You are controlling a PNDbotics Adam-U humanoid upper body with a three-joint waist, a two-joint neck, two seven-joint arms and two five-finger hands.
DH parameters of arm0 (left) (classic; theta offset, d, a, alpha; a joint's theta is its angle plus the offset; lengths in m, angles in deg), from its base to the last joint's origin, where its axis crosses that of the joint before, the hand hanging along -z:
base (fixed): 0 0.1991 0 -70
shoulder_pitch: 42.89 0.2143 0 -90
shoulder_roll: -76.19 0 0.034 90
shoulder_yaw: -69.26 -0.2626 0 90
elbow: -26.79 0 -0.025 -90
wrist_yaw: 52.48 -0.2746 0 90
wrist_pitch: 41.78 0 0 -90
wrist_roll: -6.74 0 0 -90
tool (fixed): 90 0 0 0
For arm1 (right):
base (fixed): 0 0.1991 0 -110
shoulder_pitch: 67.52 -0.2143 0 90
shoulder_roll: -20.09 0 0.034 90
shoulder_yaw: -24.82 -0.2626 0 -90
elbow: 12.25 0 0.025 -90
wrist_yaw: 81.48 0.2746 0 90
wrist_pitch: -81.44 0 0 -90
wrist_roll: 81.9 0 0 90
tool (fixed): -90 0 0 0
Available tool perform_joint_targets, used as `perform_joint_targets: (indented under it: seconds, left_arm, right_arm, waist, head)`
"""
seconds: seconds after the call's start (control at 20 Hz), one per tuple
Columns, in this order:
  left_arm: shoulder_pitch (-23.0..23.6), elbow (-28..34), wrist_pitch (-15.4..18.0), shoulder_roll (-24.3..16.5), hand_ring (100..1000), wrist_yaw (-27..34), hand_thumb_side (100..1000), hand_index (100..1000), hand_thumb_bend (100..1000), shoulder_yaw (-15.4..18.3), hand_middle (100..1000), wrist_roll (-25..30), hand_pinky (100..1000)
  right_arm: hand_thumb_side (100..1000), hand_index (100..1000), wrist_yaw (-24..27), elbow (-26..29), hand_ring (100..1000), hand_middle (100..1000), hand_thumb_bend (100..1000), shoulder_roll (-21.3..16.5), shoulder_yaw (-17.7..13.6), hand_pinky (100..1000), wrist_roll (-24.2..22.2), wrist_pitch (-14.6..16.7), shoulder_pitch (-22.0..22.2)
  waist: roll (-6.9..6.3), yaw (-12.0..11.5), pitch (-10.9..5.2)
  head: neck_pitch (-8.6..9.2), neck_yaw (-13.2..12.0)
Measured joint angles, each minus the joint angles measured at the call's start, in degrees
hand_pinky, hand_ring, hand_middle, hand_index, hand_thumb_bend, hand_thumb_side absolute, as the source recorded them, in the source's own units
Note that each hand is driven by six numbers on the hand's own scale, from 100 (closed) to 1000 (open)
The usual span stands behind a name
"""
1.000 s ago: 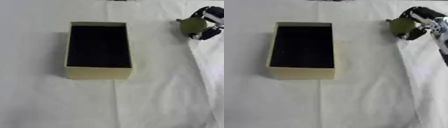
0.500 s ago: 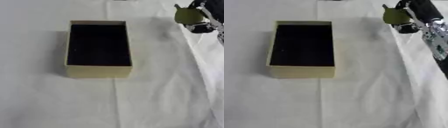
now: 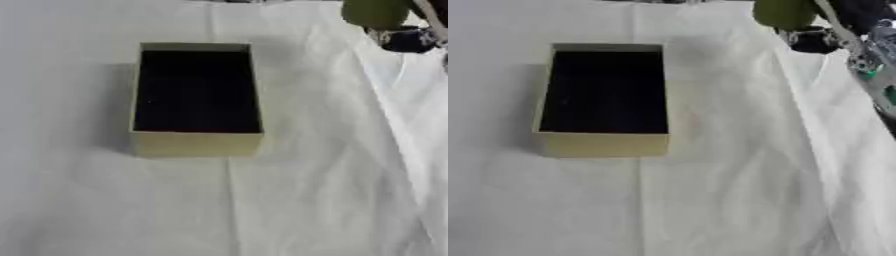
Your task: Pick up objects on the table and place them in the box.
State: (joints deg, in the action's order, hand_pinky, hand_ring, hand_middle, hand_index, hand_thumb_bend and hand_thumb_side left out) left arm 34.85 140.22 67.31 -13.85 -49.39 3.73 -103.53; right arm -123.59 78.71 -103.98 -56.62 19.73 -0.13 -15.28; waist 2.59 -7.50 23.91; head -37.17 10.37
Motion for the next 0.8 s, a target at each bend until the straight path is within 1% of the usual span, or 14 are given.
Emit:
perform_joint_targets:
  seconds: [0.05,0.1,0.25,0.3,0.35,0.55,0.8]
  left_arm:
    - [-0.02,0.00,-0.01,0.00,624,0.00,455,745,421,0.00,615,0.01,626]
    - [-0.04,0.00,-0.02,0.00,624,0.00,445,745,425,0.00,615,0.02,626]
    - [-0.12,0.00,-0.04,0.00,624,0.01,445,745,426,-0.01,615,0.04,626]
    - [-0.12,0.00,-0.05,0.00,624,0.02,444,744,426,-0.01,615,0.04,626]
    - [-0.13,0.00,-0.05,0.00,624,0.05,444,744,427,-0.01,615,0.05,626]
    - [-0.14,0.00,-0.05,0.00,624,0.21,444,744,426,-0.02,614,0.07,626]
    - [-0.15,0.00,-0.09,0.00,624,0.41,445,744,425,-0.04,614,0.14,626]
  right_arm:
    - [100,609,0.56,2.51,627,527,325,-0.24,0.15,646,-0.75,0.13,-0.02]
    - [100,611,1.18,5.10,626,529,319,-0.42,0.52,646,-1.69,0.34,-0.10]
    - [100,609,2.78,11.38,619,527,330,-0.58,2.20,637,-5.20,1.01,-1.79]
    - [100,599,3.13,12.93,604,511,329,-0.52,2.79,606,-6.56,1.21,-2.57]
    - [100,597,3.44,14.25,602,507,327,-0.20,3.39,601,-8.03,1.52,-3.56]
    - [100,596,3.96,17.85,595,508,326,3.71,5.96,589,-13.61,3.28,-8.99]
    - [100,595,3.95,18.95,593,505,329,9.17,9.50,587,-18.99,5.79,-13.66]
  waist:
    - [0.00,0.00,-0.07]
    - [0.01,-0.01,-0.19]
    - [0.02,-0.12,-0.30]
    - [0.03,-0.17,-0.31]
    - [0.03,-0.20,-0.34]
    - [0.02,-0.28,-0.70]
    - [0.04,-0.29,-0.92]
  head:
    - [0.00,0.03]
    - [0.00,0.09]
    - [-0.01,0.34]
    - [-0.01,0.37]
    - [-0.01,0.45]
    - [-0.02,0.82]
    - [-0.12,0.99]
